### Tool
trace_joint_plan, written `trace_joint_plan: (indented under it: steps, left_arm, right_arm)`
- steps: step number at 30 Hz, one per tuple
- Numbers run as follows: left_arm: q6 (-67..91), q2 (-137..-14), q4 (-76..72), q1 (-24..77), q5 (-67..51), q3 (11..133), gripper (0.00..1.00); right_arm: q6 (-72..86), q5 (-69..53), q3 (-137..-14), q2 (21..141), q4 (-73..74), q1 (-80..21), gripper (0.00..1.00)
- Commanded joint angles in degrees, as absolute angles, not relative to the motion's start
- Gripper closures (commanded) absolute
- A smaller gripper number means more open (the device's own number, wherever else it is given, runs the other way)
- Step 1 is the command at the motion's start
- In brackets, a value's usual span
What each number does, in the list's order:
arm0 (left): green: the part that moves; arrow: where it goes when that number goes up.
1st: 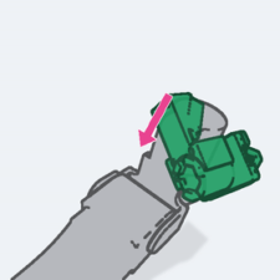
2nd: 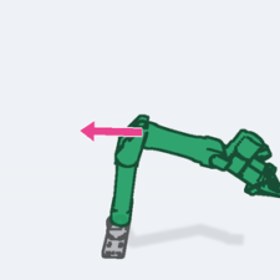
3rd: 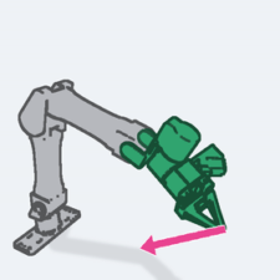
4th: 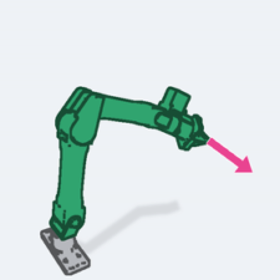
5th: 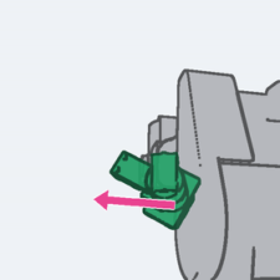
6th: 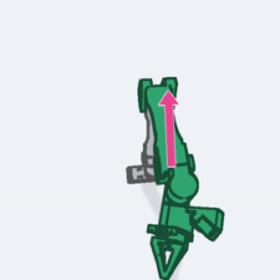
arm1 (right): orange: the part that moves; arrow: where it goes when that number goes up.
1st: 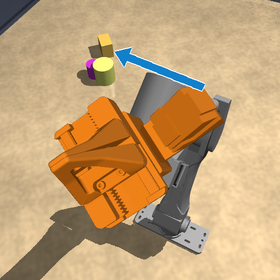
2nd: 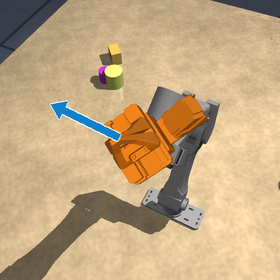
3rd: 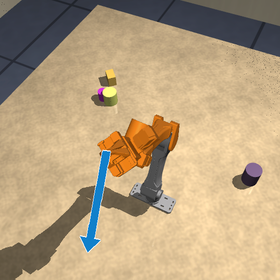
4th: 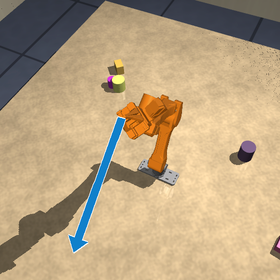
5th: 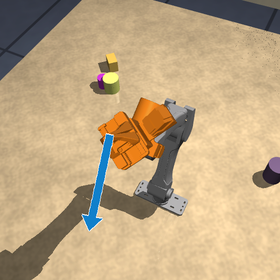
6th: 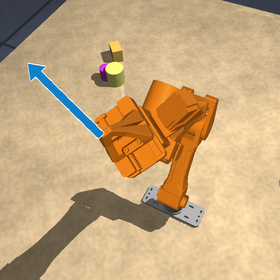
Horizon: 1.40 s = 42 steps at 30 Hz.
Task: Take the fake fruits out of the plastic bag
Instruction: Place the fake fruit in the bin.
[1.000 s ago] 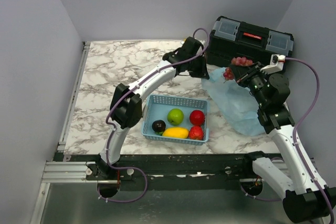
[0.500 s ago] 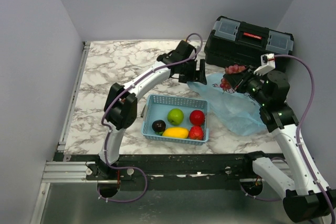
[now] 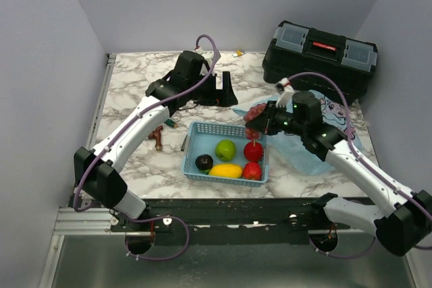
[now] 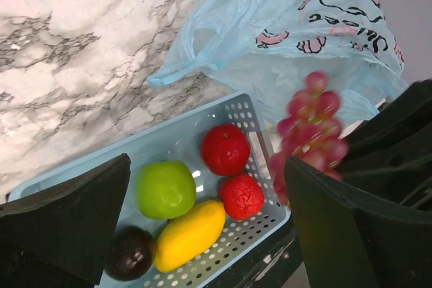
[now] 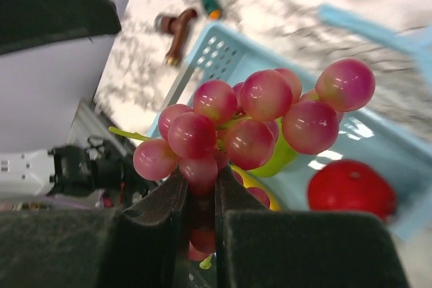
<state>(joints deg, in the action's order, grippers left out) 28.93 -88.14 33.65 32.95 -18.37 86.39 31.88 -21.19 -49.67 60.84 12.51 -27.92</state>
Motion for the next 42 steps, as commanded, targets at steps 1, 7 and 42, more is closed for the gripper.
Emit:
trace_joint_plan:
  steps: [1,7,42]
  left_arm:
    - [24.6,-79.9,35.0,32.4,-11.3,83.6,0.04]
    - [19.6,-67.0,34.4,32.3,2.5,79.1,0.01]
    - [17.9,-50.7,25.9,32.2,4.2,65.7,0.01]
  right_arm:
    - [33.9,-18.4,-51.5,65.5,5.1,-34.2,0.99]
    - [36.1,-20.6,-53.6,75.5,-3.1,-39.1,0.99]
    - [25.1,-3.6,-78.5,111.6,20.3,-51.9,0.59]
